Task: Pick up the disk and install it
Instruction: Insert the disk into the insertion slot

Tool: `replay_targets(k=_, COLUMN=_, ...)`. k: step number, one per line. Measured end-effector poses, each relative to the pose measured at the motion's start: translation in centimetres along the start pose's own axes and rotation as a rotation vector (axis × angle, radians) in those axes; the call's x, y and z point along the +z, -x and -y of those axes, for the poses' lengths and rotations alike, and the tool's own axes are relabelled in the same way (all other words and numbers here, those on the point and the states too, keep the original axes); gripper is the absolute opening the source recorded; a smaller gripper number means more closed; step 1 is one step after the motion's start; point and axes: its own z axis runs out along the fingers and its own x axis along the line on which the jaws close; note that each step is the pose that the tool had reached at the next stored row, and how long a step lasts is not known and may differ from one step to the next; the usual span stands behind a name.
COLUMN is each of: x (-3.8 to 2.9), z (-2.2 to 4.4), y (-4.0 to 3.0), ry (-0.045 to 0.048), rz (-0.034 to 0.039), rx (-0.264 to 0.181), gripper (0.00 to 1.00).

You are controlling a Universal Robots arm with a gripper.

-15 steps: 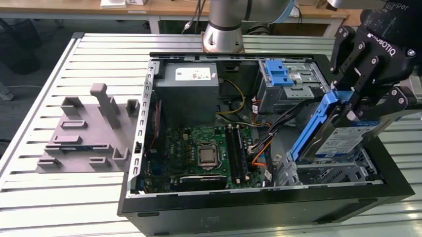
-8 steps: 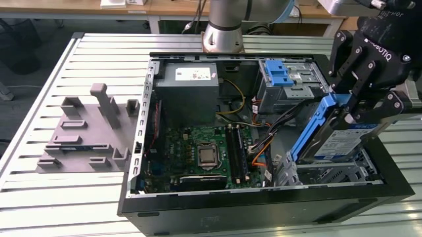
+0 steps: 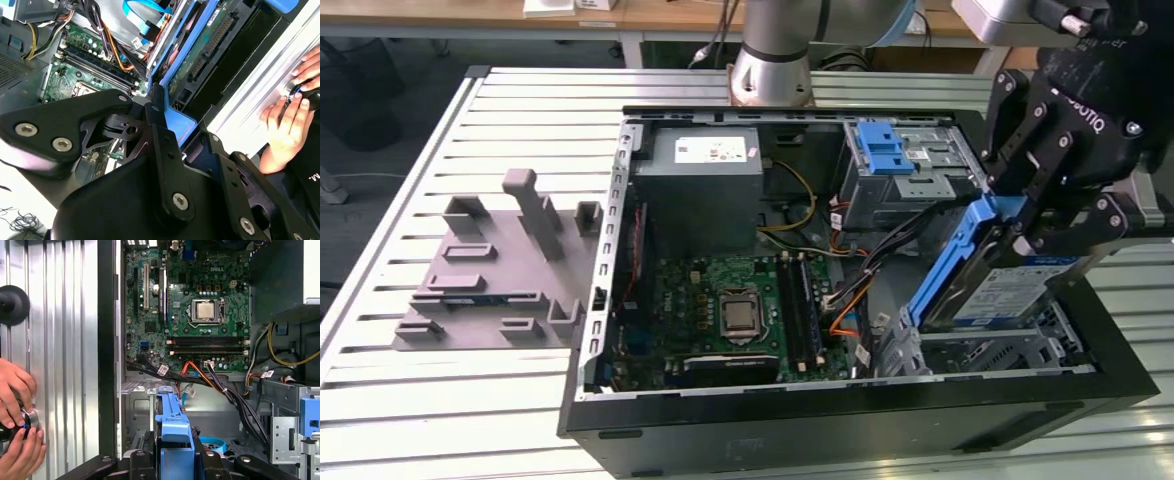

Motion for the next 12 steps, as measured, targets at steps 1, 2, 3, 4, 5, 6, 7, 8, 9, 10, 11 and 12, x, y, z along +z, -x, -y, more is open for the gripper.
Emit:
replay_targets(k=1, x=0.07, z=0.0, y=0.0, ry=0.0, rz=0.0, rx=0.0, gripper=0.36)
replay_targets(k=2, x=0.15, z=0.0, y=0.0, ry=0.0, rz=-0.0001, rx=0.0, gripper=0.36)
replay_targets(k=3, x=0.23, z=0.01, y=0.0, ry=0.0, rz=0.0, rx=0.0, gripper=0.36)
replay_targets(k=4, x=0.31, z=0.01, y=0.0, ry=0.0, rz=0.0, rx=0.0, gripper=0.36)
replay_targets(k=5, x=0.39, z=0.02, y=0.0, ry=0.0, rz=0.0, rx=0.0, gripper=0.36)
replay_targets(k=6, x=0.48, z=0.02, y=0.0, ry=0.0, rz=0.0, rx=0.0, gripper=0.36)
replay_targets(k=7, x=0.57, z=0.02, y=0.0, ry=0.0, rz=0.0, rx=0.001, gripper=0.36)
replay_targets(k=8, x=0.66, z=0.03, y=0.0, ry=0.0, rz=0.0001, rx=0.001, gripper=0.36)
replay_targets(k=9, x=0.74, z=0.03, y=0.0, ry=0.0, rz=-0.0001, rx=0.001, gripper=0.36)
replay_targets(k=10, x=0.83, z=0.03, y=0.0, ry=-0.0001, rz=0.0, rx=0.001, gripper=0.36)
replay_targets(k=11, x=0.93, z=0.03, y=0.0, ry=-0.0001, rz=0.0, rx=0.001, gripper=0.36)
replay_targets(k=12, x=1.02, z=0.03, y=0.0, ry=0.0, rz=0.0, rx=0.001, gripper=0.36)
